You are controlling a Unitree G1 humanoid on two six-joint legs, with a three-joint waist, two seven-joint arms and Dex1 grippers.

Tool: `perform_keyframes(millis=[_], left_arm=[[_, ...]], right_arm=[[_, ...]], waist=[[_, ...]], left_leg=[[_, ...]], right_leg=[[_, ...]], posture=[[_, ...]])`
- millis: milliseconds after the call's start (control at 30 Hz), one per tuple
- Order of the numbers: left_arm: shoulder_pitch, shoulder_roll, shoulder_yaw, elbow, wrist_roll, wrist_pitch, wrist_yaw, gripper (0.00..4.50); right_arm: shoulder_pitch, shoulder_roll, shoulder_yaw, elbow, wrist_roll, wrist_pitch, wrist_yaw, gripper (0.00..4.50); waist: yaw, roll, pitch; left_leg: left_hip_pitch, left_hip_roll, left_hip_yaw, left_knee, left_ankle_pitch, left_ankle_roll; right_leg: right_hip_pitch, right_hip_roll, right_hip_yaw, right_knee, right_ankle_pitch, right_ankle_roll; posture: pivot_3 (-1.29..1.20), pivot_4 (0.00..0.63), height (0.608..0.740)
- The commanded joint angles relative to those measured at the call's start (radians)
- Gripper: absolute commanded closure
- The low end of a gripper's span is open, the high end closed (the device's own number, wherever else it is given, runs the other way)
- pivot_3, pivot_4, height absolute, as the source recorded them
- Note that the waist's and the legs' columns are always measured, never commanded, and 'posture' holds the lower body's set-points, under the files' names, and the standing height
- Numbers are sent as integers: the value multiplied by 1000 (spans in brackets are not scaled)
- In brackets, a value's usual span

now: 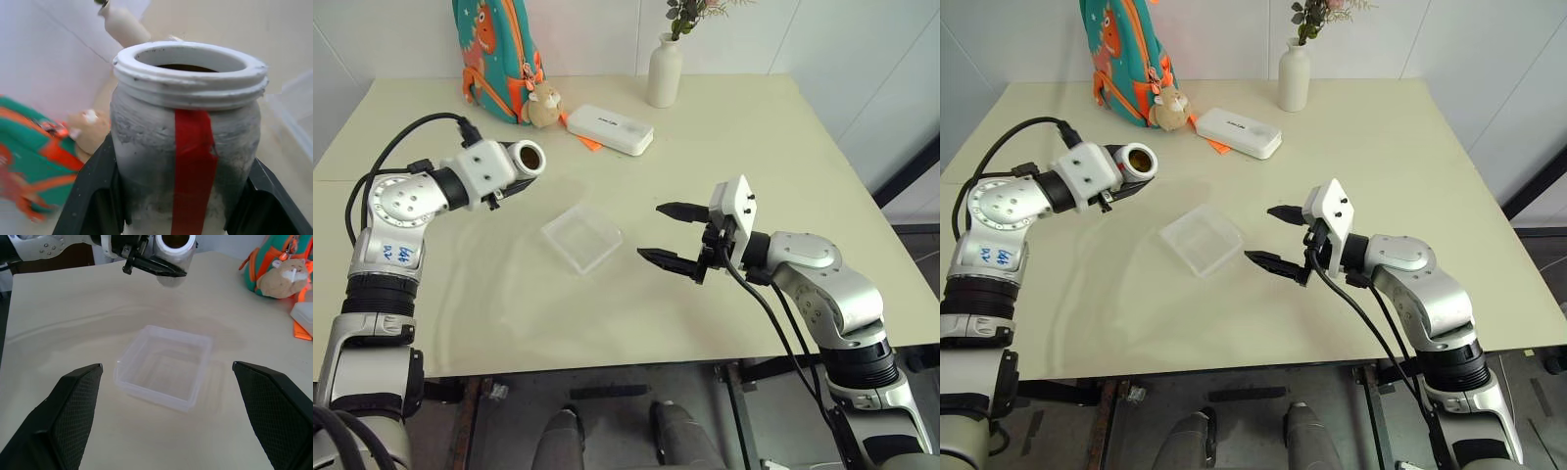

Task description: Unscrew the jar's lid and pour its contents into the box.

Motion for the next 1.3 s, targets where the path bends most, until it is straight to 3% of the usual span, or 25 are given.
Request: perform_keyframes(millis=[33, 133, 267, 433, 567, 633, 833, 867, 1067, 1167, 1300], left_arm=[[-28, 54, -81, -11, 285, -254, 263, 2533], [-61, 111, -189, -32, 610, -360, 559, 2533], [-135, 153, -331, -57, 962, -298, 922, 2533], [-255, 137, -470, 13, 1175, -208, 1161, 2533], [-302, 130, -526, 48, 1214, -186, 1181, 2533], [-307, 142, -551, 17, 1276, -128, 1287, 2533], [-364, 146, -607, 71, 1302, -142, 1293, 2533], [-359, 153, -615, 48, 1338, -94, 1361, 2533], [-365, 152, -607, 82, 1276, -128, 1328, 2533], [-356, 152, -558, 102, 1158, -186, 1257, 2533], [-317, 139, -448, 166, 837, -329, 1054, 2533]], right_arm=[[10, 1, -27, -31, 5, -11, -15, 30], [16, 1, -31, -26, 5, -16, -16, 30], [17, 8, -34, -23, 6, -20, -23, 30], [15, 35, -38, -20, 14, -26, -39, 30], [29, 52, -48, -27, 26, -34, -47, 30], [35, 64, -56, -30, 35, -34, -53, 30], [36, 87, -62, -24, 42, -38, -60, 30], [35, 90, -63, -23, 43, -41, -60, 30], [38, 98, -62, -17, 40, -49, -57, 30], [41, 94, -62, -19, 41, -47, -54, 30], [46, 87, -64, -23, 42, -42, -52, 30]], waist=[[0, 0, 0], [0, 0, 0], [3, 0, 0], [5, 0, 0], [2, 0, 0], [2, 0, 0], [6, 0, 0], [5, 0, 0], [5, 0, 0], [5, 0, 0], [4, 0, 0]], left_leg=[[0, 0, 0, 0, 0, 0], [0, 0, 1, 0, 0, 0], [0, 0, 2, 1, 0, 0], [0, 0, 5, 2, 0, 0], [1, 0, 6, 1, 0, 1], [1, 0, 6, 0, 0, 1], [1, 0, 8, 0, 0, 1], [1, 0, 8, 0, 0, 1], [2, 0, 9, 0, 0, 1], [2, 0, 9, 1, 0, 1], [2, 0, 10, 0, 0, 1]], right_leg=[[0, 0, 0, 0, 0, 0], [0, 0, 1, 0, 0, 1], [0, 0, 3, 0, 1, 3], [0, 0, 4, 0, 2, 4], [-1, 0, 5, 0, 2, 4], [-1, 0, 5, 0, 2, 4], [-1, 0, 6, 0, 2, 4], [-1, 0, 6, 0, 2, 4], [-1, 0, 7, 1, 2, 4], [-1, 0, 7, 1, 2, 4], [-1, 0, 7, 1, 2, 4]], posture=[[0, 150, 740], [0, 150, 740], [0, 150, 740], [0, 150, 740], [0, 150, 740], [0, 150, 740], [0, 150, 740], [0, 150, 740], [0, 150, 740], [0, 150, 740], [0, 150, 740]])
